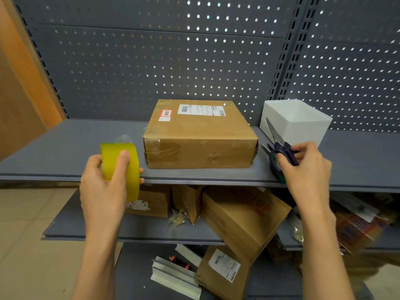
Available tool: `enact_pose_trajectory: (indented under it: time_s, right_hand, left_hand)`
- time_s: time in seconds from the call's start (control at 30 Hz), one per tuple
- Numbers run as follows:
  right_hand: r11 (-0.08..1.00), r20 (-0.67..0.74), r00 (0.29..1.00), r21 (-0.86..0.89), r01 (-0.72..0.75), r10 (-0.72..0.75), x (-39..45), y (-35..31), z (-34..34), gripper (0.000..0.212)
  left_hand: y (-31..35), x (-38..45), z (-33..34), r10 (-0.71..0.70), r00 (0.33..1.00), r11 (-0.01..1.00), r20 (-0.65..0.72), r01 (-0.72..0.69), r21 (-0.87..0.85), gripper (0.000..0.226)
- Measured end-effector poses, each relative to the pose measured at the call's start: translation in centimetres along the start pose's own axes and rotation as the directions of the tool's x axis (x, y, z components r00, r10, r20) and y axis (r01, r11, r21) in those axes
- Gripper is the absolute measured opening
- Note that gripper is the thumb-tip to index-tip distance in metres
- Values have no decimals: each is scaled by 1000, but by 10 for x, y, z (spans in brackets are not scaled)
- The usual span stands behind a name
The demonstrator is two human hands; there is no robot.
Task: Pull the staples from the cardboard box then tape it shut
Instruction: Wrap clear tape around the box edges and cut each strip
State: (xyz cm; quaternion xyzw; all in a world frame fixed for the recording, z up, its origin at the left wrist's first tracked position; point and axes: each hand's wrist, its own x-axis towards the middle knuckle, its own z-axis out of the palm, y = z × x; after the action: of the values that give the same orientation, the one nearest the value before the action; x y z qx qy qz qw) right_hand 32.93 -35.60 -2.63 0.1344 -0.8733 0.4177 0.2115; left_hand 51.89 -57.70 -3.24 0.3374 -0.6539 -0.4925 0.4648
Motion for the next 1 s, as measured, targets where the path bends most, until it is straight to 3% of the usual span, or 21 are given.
enact_pose_trajectory:
  time_s: [0.13, 0.57, 0.83, 1.0]
  right_hand:
    - [991, -7, 997, -106, -80, 80, 0, 11, 8, 28]
    - [968, 98, 988, -232, -95, 120, -1, 12, 19, 30]
    - [962, 70, 996, -270, -25, 46, 6, 12, 21, 25]
    - [979, 6, 997, -187, 77, -77, 10, -4, 21, 19]
  left_hand:
    - [0, 0, 2, -6, 1000, 999, 11, 6, -42, 12]
    - [-4, -2, 6, -5, 999, 1000, -51, 4, -19, 19]
    - [-1, 3, 3, 3, 998, 1000, -63, -5, -31, 21]
    - [0, 14, -5, 133, 988, 987, -79, -125, 100, 25]
